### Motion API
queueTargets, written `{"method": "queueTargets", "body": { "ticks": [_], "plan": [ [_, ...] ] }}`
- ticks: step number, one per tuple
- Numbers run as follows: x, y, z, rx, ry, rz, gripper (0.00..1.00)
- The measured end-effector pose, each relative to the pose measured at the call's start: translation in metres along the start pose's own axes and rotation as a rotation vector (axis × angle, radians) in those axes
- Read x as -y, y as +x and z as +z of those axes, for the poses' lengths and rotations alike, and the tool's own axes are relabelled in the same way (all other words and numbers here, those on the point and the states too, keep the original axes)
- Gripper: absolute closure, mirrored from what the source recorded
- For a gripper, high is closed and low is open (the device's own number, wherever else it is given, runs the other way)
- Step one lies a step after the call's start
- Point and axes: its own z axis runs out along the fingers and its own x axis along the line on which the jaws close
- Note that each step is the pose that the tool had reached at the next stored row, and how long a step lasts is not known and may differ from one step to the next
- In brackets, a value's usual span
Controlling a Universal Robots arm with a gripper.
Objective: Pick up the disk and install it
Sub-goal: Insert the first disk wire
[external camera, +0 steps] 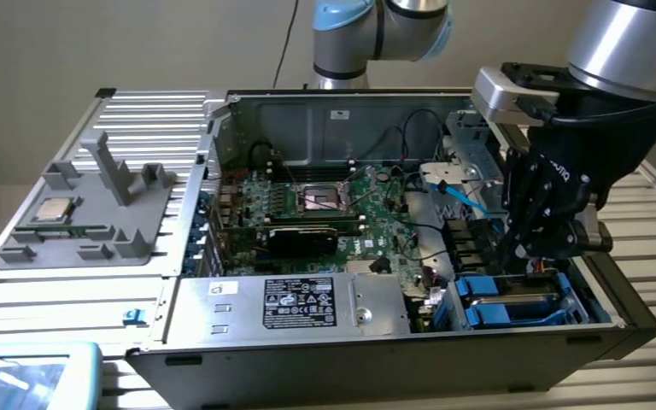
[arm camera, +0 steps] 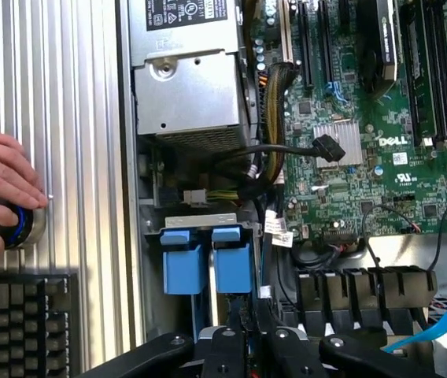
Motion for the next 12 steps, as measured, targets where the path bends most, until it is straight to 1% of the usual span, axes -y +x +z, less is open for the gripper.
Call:
{"method": "queueTargets", "body": {
  "ticks": [2,4,6,7,10,11,12],
  "plan": [
    [0.0001,0.0019,0.0009,0.0011,0.0010,-0.001,0.84],
    [0.0001,0.0029,0.0024,0.0041,0.0062,-0.001,0.84],
    [0.0005,0.0051,0.0035,0.0096,0.0066,-0.002,0.84],
    [0.0006,0.0063,0.0042,0.0113,0.0065,-0.002,0.84],
    [0.0008,0.0066,0.0058,0.0119,0.0072,-0.003,0.84],
    [0.0008,0.0066,0.0059,0.0118,0.0086,-0.005,0.84],
    [0.0007,0.0065,0.0062,0.0120,0.0117,-0.006,0.84]
  ]
}}
